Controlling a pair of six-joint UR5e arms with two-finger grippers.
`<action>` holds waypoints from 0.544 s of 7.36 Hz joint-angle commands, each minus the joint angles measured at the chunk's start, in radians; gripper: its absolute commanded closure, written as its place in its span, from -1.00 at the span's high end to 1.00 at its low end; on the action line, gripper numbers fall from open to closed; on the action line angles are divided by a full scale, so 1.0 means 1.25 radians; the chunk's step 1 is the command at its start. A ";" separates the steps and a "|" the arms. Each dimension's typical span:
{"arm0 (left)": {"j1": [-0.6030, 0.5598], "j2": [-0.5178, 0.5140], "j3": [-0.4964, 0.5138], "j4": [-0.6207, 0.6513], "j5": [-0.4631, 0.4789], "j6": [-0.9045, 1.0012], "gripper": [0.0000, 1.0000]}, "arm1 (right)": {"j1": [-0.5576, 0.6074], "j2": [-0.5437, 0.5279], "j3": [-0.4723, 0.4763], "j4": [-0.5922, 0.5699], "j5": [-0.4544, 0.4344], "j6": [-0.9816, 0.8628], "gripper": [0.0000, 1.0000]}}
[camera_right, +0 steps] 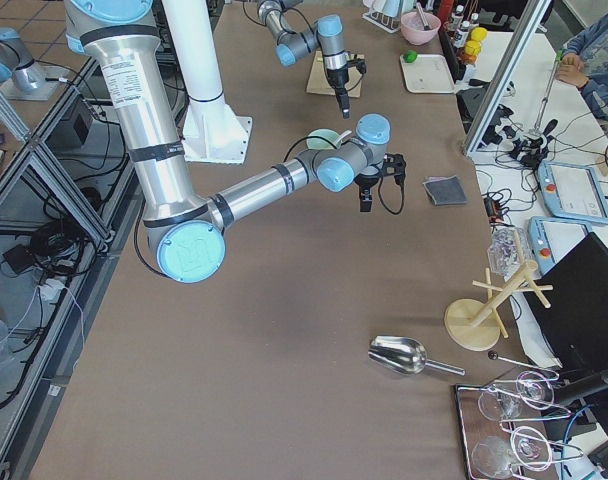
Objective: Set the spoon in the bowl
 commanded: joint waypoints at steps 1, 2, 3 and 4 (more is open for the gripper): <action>-0.167 0.165 -0.090 0.001 -0.179 0.190 0.96 | 0.064 -0.019 -0.009 -0.006 0.013 -0.096 1.00; -0.268 0.240 -0.090 0.001 -0.260 0.355 0.95 | 0.111 -0.026 -0.009 -0.064 0.013 -0.193 1.00; -0.363 0.328 -0.090 0.000 -0.323 0.550 0.95 | 0.161 -0.028 -0.011 -0.138 0.013 -0.317 1.00; -0.467 0.398 -0.075 0.002 -0.380 0.741 0.95 | 0.211 -0.028 -0.012 -0.211 0.013 -0.430 1.00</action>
